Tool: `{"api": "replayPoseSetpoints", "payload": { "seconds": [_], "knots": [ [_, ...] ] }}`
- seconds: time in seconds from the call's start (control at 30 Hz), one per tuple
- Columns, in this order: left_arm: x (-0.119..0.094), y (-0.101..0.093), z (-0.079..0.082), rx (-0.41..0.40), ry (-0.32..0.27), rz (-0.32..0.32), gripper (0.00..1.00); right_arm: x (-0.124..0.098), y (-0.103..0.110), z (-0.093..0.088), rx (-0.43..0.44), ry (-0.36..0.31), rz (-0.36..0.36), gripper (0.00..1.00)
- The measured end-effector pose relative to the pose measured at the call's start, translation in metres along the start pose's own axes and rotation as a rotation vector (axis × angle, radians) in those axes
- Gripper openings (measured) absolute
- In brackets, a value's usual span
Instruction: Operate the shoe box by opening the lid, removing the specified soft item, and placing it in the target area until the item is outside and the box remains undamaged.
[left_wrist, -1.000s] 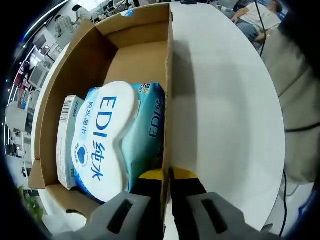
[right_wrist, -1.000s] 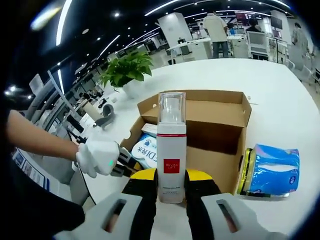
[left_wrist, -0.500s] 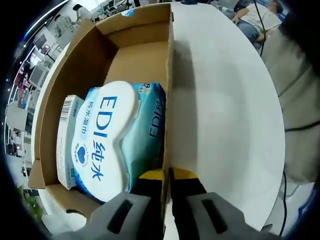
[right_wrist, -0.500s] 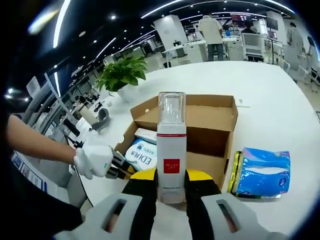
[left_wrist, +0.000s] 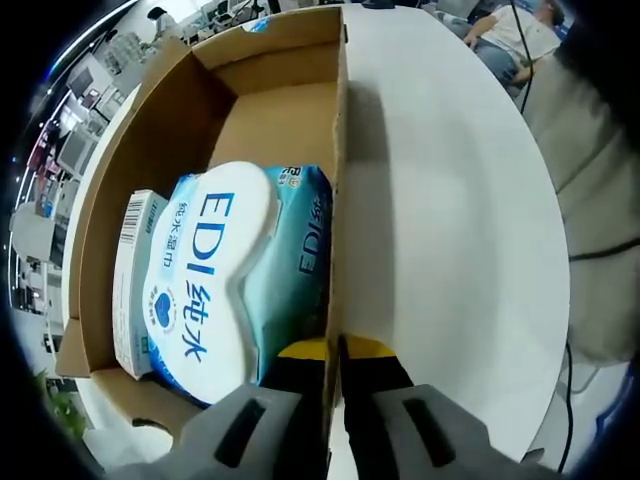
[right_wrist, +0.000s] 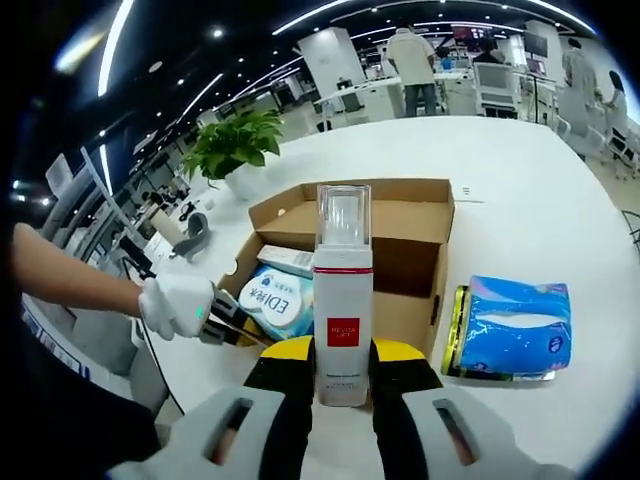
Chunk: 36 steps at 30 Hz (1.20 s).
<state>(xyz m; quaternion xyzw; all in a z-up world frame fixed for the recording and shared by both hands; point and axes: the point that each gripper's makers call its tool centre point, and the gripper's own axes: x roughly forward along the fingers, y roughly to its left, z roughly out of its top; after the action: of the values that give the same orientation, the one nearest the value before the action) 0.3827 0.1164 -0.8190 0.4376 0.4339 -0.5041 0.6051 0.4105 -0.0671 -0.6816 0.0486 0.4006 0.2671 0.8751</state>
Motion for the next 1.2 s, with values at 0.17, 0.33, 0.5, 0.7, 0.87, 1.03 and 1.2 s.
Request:
{"api": "replayPoseSetpoints", "payload": {
  "seconds": [0.17, 0.33, 0.5, 0.7, 0.87, 1.03, 1.2],
  "knots": [
    [0.0, 0.0, 0.0, -0.001, 0.0, 0.001, 0.01, -0.009, -0.006, 0.007, -0.033, -0.046, -0.025, 0.17],
    [0.001, 0.0, 0.0, -0.004, 0.001, 0.0, 0.01, -0.025, -0.021, 0.017, -0.043, -0.105, -0.07, 0.17],
    [0.0, 0.0, 0.0, -0.005, 0.001, 0.001, 0.01, -0.04, -0.035, 0.023, -0.012, -0.138, -0.1, 0.17],
    [0.0, 0.0, 0.001, -0.003, 0.001, 0.001, 0.01, -0.056, -0.05, 0.029, -0.008, -0.158, -0.139, 0.17],
    [0.0, 0.0, 0.001, -0.004, 0.001, 0.001, 0.01, -0.066, -0.063, 0.029, -0.024, -0.147, -0.176, 0.17],
    [0.001, 0.0, 0.001, -0.003, 0.0, 0.002, 0.01, -0.075, -0.076, 0.027, -0.03, -0.134, -0.21, 0.17],
    [0.001, 0.001, 0.0, -0.005, 0.001, 0.002, 0.01, -0.085, -0.088, 0.026, -0.02, -0.13, -0.242, 0.17]
  ]
}}
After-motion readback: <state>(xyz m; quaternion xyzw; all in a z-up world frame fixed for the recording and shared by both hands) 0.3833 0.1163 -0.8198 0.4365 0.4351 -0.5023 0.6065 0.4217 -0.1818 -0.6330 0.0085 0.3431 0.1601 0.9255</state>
